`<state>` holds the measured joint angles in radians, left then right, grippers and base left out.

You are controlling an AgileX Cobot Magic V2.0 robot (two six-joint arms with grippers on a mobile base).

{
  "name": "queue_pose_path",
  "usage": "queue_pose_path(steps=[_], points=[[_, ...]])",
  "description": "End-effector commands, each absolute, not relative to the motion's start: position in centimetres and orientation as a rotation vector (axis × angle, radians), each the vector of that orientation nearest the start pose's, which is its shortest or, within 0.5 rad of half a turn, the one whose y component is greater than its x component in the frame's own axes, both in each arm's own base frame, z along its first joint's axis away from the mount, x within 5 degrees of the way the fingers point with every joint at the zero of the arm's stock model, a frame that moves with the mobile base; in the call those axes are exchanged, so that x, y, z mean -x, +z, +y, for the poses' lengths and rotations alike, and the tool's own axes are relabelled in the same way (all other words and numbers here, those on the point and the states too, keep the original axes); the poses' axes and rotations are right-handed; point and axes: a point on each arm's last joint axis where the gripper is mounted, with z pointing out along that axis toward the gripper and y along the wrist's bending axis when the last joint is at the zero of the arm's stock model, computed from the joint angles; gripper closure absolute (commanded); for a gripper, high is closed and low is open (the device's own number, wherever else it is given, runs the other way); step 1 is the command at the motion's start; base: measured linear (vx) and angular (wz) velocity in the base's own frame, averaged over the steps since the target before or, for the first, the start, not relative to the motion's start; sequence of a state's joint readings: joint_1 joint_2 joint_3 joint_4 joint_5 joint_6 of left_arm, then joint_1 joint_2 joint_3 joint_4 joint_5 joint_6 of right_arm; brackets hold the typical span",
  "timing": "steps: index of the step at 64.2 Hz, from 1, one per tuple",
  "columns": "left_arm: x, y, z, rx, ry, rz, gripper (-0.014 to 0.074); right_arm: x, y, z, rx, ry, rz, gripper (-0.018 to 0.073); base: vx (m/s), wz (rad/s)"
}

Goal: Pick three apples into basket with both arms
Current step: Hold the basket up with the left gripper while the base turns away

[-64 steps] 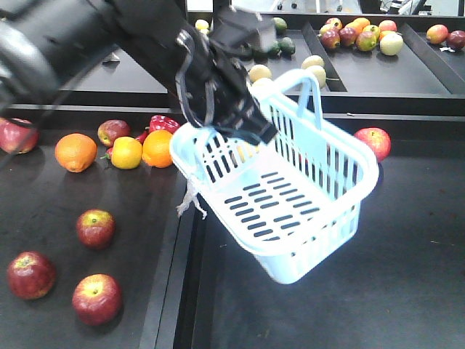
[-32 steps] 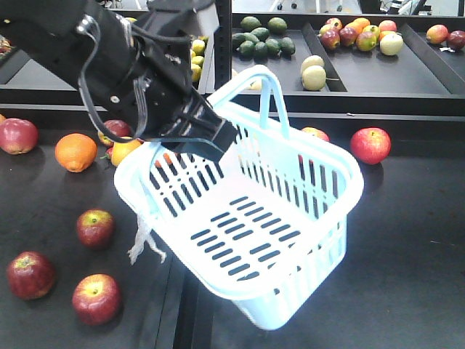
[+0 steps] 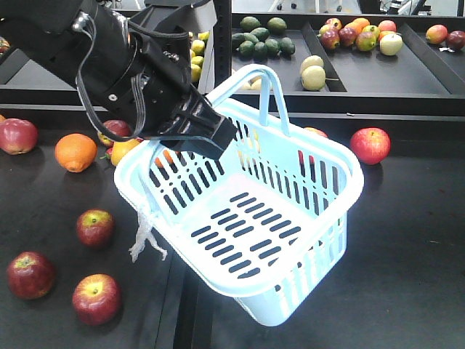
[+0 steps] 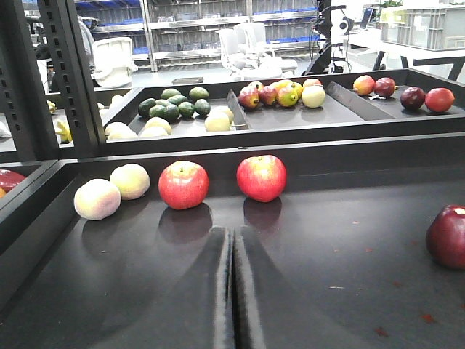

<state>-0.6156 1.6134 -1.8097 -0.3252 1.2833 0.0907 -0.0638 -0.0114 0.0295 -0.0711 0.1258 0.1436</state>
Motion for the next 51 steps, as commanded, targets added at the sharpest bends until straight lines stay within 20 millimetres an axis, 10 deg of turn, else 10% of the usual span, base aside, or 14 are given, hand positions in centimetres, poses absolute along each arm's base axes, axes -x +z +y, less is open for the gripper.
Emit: queue_pose_path(steps=[1, 51], points=[[-24.36, 44.53, -21.11, -0.872, -0.699, 2.361, 0.0604, -5.64, 19.65, -0.43, -0.104, -0.01, 1.551, 0.0563, 0.0, 0.0], [-24.38, 44.53, -21.09, -0.87, -0.699, 2.361, 0.0604, -5.64, 19.65, -0.43, -0.104, -0.01, 1.551, 0.0563, -0.06, 0.22]])
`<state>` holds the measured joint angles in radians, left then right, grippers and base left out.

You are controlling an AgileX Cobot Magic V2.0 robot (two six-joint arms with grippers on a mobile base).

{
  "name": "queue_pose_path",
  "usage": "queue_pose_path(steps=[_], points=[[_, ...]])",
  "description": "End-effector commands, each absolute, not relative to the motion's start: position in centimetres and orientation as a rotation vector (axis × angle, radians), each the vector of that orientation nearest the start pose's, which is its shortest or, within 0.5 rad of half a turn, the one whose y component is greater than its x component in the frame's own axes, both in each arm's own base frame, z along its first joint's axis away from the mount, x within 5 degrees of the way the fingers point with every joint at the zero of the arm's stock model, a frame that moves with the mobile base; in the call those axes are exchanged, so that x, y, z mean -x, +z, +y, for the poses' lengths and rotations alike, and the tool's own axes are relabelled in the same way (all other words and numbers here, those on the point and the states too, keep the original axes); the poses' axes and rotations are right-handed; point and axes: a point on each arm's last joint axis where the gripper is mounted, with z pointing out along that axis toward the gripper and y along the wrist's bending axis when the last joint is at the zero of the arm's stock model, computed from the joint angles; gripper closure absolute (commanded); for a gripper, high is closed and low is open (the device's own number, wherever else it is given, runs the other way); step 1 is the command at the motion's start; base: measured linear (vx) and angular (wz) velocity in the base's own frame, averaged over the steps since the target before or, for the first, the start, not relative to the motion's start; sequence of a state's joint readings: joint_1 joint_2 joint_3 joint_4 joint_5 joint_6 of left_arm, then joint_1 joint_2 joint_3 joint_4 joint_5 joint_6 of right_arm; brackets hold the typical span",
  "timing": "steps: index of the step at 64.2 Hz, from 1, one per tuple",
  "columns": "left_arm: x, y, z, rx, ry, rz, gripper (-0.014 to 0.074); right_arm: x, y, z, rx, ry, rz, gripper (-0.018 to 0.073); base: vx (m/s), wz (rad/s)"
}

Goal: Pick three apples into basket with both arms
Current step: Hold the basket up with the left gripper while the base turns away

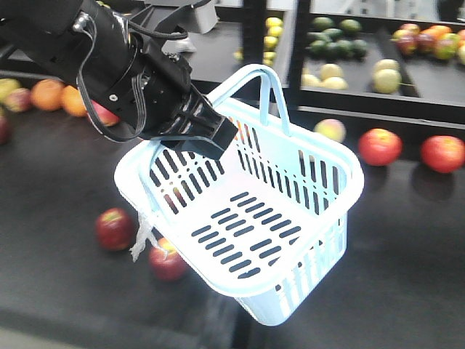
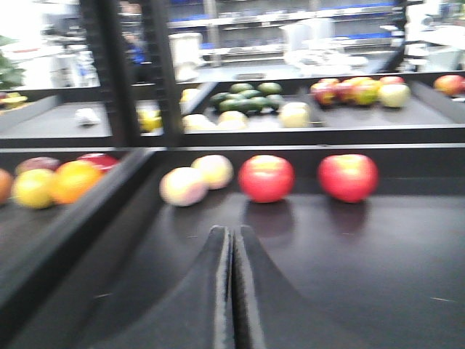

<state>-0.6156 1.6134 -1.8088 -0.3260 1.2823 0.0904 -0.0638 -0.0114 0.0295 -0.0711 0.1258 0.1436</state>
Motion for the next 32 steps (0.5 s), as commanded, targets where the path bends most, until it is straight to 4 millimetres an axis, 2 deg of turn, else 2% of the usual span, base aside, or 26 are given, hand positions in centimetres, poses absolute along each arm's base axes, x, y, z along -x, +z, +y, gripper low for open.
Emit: queue_pose_path(steps=[1, 32], points=[[-24.38, 44.53, -21.09, -0.87, -0.699, 2.361, 0.0604, -5.64, 19.65, -0.43, -0.104, -0.01, 1.551, 0.0563, -0.13, 0.49], [-24.38, 44.53, -21.09, -0.87, -0.699, 2.361, 0.0603, -5.64, 19.65, -0.43, -0.104, -0.01, 1.551, 0.0563, -0.15, 0.55]])
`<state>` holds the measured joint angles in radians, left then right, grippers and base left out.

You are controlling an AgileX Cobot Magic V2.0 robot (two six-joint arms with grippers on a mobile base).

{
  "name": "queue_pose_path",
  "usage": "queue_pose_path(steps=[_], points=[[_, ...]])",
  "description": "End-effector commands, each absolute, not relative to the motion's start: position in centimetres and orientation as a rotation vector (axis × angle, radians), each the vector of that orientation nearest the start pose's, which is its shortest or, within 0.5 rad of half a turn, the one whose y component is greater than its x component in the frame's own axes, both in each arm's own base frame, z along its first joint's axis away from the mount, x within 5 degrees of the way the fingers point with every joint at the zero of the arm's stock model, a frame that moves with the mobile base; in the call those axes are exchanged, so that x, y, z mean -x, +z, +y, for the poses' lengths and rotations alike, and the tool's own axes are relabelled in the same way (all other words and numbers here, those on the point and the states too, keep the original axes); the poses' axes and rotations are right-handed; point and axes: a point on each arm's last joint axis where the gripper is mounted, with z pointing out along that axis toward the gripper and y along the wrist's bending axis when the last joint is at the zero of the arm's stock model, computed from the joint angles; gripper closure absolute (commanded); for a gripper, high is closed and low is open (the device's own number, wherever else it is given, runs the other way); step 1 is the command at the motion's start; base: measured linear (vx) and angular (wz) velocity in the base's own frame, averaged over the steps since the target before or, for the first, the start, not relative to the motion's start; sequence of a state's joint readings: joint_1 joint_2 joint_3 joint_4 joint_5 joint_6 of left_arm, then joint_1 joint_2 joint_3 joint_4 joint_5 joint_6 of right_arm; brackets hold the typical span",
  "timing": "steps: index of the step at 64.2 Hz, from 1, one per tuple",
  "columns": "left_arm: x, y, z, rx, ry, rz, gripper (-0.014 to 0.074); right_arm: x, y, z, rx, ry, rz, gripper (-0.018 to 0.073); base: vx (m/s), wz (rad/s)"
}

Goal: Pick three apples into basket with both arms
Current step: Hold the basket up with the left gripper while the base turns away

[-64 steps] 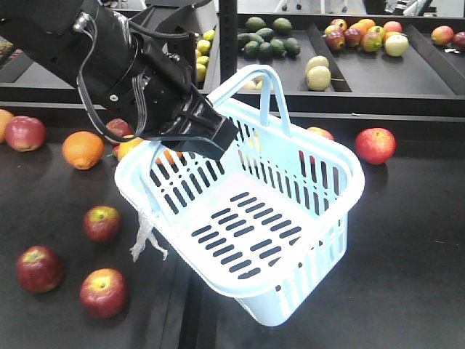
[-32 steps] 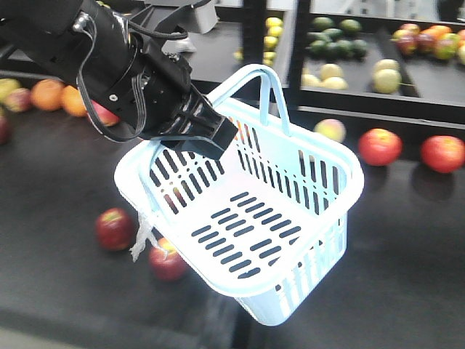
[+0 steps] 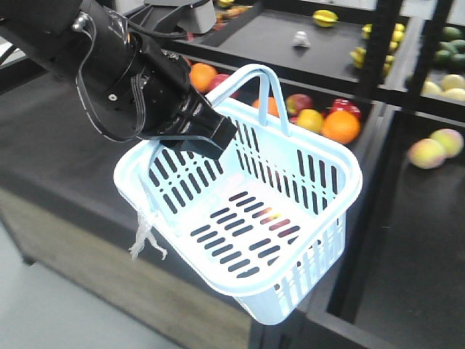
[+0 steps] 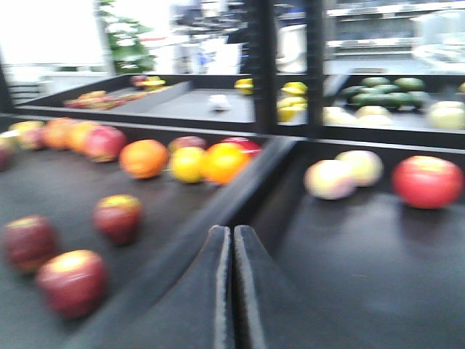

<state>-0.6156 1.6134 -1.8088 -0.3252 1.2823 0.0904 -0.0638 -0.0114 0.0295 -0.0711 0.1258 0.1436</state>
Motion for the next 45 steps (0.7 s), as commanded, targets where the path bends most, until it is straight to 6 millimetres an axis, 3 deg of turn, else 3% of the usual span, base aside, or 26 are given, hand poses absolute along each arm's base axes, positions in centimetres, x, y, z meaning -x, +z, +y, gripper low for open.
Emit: queue_pose_path(steps=[1, 45], points=[[-24.38, 44.53, -21.09, -0.87, -0.699, 2.361, 0.0603, -5.64, 19.65, -0.43, -0.104, -0.01, 1.551, 0.0563, -0.17, 0.6], [-24.38, 44.53, -21.09, -0.87, -0.699, 2.361, 0.0603, -5.64, 19.65, -0.43, -0.104, -0.01, 1.551, 0.0563, -0.17, 0.62]])
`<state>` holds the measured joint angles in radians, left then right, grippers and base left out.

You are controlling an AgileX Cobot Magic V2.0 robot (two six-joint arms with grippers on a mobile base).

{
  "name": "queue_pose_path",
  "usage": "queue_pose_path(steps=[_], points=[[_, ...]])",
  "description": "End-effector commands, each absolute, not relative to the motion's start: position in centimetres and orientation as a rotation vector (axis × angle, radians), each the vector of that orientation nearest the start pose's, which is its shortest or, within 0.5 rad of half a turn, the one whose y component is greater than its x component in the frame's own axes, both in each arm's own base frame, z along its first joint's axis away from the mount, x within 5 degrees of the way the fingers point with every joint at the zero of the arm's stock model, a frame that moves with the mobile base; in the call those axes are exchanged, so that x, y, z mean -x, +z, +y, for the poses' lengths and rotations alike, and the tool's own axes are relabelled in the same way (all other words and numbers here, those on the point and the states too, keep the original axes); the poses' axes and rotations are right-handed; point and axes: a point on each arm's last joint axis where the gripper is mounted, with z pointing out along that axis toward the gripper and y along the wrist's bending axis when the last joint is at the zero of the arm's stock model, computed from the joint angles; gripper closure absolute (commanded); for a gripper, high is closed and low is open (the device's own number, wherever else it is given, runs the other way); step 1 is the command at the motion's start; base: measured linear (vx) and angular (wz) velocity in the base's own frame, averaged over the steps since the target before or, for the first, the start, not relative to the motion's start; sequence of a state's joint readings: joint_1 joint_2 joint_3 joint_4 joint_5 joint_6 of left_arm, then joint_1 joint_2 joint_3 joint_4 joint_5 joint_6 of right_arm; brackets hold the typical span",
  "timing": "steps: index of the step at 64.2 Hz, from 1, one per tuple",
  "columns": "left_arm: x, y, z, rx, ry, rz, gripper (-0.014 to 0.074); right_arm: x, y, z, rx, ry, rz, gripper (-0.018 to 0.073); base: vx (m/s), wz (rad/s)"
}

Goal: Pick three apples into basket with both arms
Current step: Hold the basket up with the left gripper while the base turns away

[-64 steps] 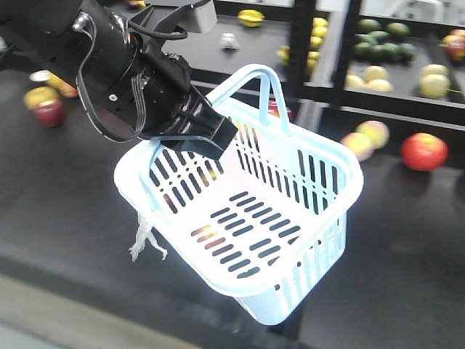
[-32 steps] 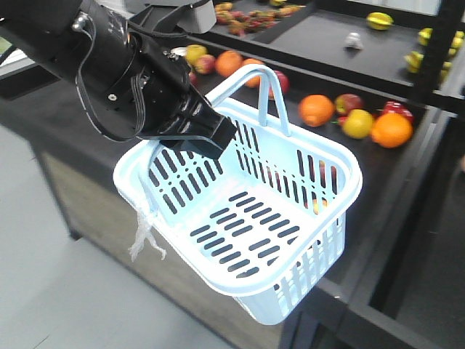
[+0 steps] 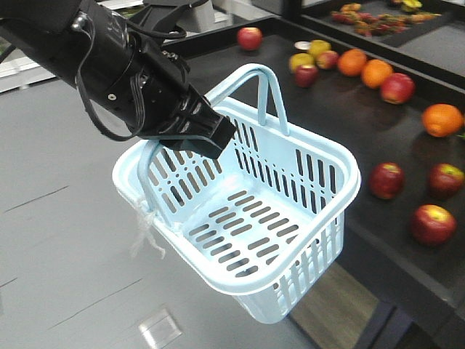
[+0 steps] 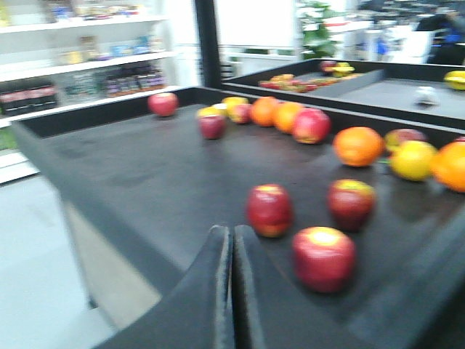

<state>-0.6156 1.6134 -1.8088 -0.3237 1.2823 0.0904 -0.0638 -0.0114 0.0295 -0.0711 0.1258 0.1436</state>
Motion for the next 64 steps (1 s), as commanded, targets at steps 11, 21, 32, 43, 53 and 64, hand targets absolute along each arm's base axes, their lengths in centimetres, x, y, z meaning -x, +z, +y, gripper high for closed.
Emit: queue_pose_path(steps=[11, 21, 32, 43, 53, 64], points=[[-24.38, 44.53, -21.09, -0.87, -0.699, 2.361, 0.0603, -5.64, 19.65, -0.43, -0.104, -0.01, 1.551, 0.0563, -0.15, 0.61], [-24.38, 44.53, -21.09, -0.87, -0.699, 2.361, 0.0603, -5.64, 19.65, -0.43, -0.104, -0.01, 1.551, 0.0563, -0.14, 0.58], [-24.38, 44.53, -21.09, -0.87, -0.699, 2.361, 0.0603, -5.64, 19.65, -0.43, -0.104, -0.01, 1.551, 0.0563, -0.11, 0.53], [-24.38, 44.54, -21.09, -0.87, -0.7, 2.361, 0.0604, -5.64, 19.65, -0.43, -0.104, -0.01, 1.551, 0.0563, -0.07, 0.44], [-24.38, 44.54, -21.09, -0.87, -0.7, 2.361, 0.0604, -5.64, 19.65, -0.43, -0.104, -0.01, 1.551, 0.0563, -0.04, 0.37], [-24.38, 44.54, -21.09, -0.87, -0.7, 2.361, 0.0604, -5.64, 19.65, -0.43, -0.104, -0.01, 1.551, 0.0563, 0.0, 0.38]])
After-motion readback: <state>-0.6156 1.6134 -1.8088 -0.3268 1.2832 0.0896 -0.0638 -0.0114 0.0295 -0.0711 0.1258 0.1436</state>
